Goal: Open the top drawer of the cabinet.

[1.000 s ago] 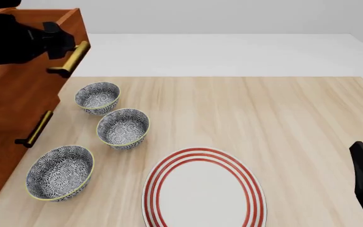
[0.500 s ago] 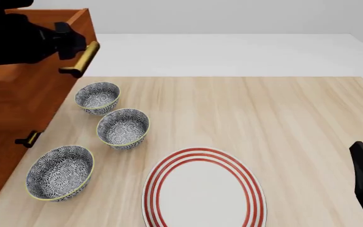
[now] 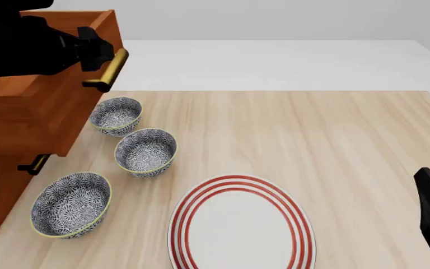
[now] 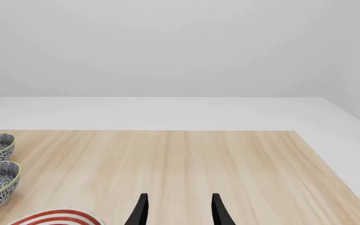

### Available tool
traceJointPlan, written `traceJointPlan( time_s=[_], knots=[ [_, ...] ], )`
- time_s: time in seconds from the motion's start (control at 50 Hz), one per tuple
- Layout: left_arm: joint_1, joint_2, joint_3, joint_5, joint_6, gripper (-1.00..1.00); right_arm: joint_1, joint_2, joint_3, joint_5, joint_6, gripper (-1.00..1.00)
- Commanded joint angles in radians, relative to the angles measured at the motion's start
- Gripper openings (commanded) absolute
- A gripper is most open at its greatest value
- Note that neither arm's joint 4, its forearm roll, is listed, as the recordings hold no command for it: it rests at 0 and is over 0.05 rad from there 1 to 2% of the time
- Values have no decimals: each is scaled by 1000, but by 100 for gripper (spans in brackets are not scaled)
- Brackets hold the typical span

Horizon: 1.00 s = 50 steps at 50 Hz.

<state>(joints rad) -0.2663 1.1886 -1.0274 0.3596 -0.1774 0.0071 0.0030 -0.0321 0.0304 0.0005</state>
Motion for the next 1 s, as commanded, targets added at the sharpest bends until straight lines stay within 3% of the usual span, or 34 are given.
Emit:
traceJointPlan(
  time_s=[0.02,1.0],
  knots=[
    [-26,54,41,6,32,100,0,0,0,0,0,100],
    [-75,68,19,13,23,100,0,0,0,0,0,100]
  ],
)
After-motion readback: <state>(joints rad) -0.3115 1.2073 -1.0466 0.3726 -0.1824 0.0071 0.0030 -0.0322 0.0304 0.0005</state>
